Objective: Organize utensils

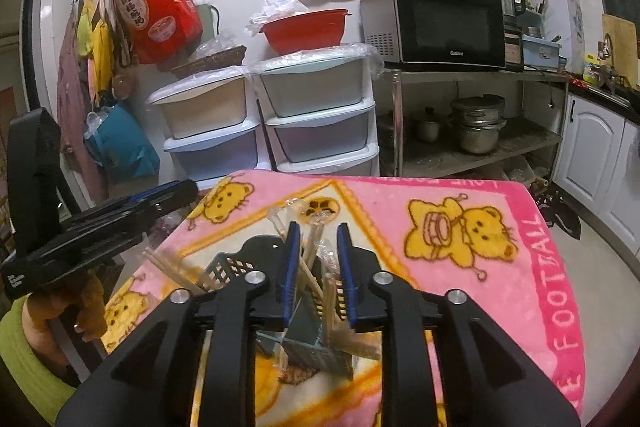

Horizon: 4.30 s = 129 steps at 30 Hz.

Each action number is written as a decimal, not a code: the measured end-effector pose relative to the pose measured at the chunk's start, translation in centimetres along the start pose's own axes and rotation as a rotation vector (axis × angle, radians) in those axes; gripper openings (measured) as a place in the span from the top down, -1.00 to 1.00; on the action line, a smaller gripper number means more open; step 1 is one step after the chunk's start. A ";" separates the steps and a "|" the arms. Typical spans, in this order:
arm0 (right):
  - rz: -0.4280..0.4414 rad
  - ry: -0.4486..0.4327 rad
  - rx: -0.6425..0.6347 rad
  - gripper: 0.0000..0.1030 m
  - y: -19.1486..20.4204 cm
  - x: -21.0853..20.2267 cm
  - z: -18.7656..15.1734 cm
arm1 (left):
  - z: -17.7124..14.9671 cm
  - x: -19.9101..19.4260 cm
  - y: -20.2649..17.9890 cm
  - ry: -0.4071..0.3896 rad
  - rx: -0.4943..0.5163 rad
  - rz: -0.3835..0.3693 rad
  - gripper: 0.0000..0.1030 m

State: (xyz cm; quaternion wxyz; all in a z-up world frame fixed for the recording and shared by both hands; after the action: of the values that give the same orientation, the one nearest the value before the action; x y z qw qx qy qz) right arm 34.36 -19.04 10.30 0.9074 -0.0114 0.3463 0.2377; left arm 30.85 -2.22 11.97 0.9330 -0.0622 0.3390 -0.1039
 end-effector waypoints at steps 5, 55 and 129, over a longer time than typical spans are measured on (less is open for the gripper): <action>-0.003 -0.007 0.009 0.43 -0.3 -0.9 -0.6 | -0.4 -0.8 -0.2 0.000 -0.001 -0.015 0.23; -0.026 0.061 -0.010 -0.68 1.1 -3.1 -13.5 | -13.3 -3.0 -2.5 0.104 -0.001 -0.037 -0.79; -0.188 -0.258 -0.019 -0.87 2.1 -5.4 -20.5 | -19.6 -4.3 -3.2 -0.117 0.028 0.053 -0.80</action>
State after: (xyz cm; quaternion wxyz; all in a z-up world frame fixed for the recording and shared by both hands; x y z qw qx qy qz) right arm 17.17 -23.31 -1.51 0.9625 -0.0216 0.2221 0.1544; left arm 14.54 -5.19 0.27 0.9544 -0.0462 0.2837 -0.0802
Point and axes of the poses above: each gripper's, at about its wrist camera, not at the fingertips, and x roughly the way its jaws point, y to its left, z to its top, the point moved 6 cm from there along x, roughly the way its jaws point, and after that the axes turned 12 degrees about y, right-handed, at the moved point
